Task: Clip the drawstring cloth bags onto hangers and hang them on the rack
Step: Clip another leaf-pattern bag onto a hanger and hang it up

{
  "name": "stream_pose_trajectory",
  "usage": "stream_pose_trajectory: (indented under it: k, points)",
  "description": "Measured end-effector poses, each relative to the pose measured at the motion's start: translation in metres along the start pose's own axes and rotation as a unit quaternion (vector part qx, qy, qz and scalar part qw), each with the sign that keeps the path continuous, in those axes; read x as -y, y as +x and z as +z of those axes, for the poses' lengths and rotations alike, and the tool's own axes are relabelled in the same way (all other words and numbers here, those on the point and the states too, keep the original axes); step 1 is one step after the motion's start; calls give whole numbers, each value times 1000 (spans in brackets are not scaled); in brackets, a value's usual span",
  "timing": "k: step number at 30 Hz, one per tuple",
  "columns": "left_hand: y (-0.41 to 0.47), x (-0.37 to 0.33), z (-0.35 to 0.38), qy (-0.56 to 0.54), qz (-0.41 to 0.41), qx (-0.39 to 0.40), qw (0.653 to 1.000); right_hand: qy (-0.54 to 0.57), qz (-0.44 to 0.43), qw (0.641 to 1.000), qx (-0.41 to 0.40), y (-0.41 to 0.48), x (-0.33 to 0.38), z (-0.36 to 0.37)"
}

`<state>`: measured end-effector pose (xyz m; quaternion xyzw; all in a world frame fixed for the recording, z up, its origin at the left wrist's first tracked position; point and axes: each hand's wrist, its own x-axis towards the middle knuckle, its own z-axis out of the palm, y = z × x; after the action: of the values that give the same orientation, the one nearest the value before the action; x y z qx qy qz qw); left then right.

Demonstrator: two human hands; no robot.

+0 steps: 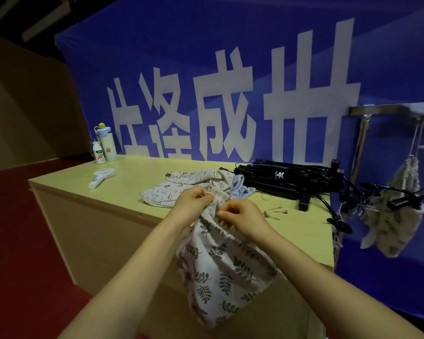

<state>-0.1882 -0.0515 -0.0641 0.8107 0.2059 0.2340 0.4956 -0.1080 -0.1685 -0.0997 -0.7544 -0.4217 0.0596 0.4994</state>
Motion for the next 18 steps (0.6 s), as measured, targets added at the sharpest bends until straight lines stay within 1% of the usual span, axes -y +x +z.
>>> stream_pose_trajectory:
  k: [3,5,6,8,10,11,12,14,16,18]
  points:
    - [1,1,-3,-2,6,1,1000,-78,12,996,37,2,-4,1]
    - [7,5,-4,-7,4,-8,1000,-118,4,992,34,2,-5,-1]
    - [11,8,-4,-15,0,-15,1000,-108,1,994,18,2,-4,-4]
    - [20,12,-2,-38,-9,-26,999,-45,8,998,-39,4,-4,-15]
    - [28,15,4,-56,-26,-22,998,14,24,992,-122,11,-9,-31]
    - [30,16,5,-70,-34,-18,997,15,33,986,-164,15,-13,-38]
    - [33,16,10,-90,-44,-9,995,-7,43,978,-203,20,-21,-49]
    - [39,16,19,-127,-60,-5,990,-88,66,963,-248,33,-42,-70]
    - [46,17,26,-159,-71,-1,985,-187,98,945,-248,46,-63,-91]
    - [53,16,31,-186,-81,9,979,-291,127,926,-204,60,-81,-108]
